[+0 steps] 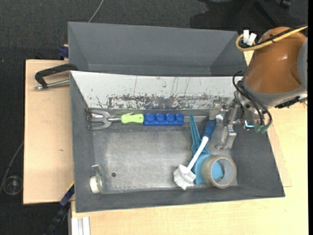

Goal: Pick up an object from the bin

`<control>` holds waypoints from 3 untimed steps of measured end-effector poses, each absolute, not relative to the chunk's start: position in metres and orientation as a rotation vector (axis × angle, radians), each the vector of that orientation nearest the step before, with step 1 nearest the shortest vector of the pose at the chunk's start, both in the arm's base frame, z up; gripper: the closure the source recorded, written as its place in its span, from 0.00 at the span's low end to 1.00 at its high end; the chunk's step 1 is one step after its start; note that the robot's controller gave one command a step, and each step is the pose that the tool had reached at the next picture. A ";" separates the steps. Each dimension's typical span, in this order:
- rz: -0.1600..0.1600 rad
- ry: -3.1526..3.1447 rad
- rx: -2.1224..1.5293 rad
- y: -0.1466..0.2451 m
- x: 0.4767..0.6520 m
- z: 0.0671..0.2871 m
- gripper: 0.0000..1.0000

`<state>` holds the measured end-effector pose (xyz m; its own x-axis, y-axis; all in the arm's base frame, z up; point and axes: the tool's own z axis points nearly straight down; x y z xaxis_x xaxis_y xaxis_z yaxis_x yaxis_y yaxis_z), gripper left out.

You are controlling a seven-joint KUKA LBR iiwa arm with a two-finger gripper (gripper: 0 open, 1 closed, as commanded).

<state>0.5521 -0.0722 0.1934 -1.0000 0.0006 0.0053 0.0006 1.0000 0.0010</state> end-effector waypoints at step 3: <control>-0.001 -3.082 0.619 -0.018 0.534 0.139 0.00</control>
Offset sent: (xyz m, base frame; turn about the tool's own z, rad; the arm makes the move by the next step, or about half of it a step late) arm -0.0313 0.0662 -0.1234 -0.3400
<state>0.5336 -0.0182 0.1394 -0.9225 -0.3861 -0.0021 -0.3861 0.9225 0.0001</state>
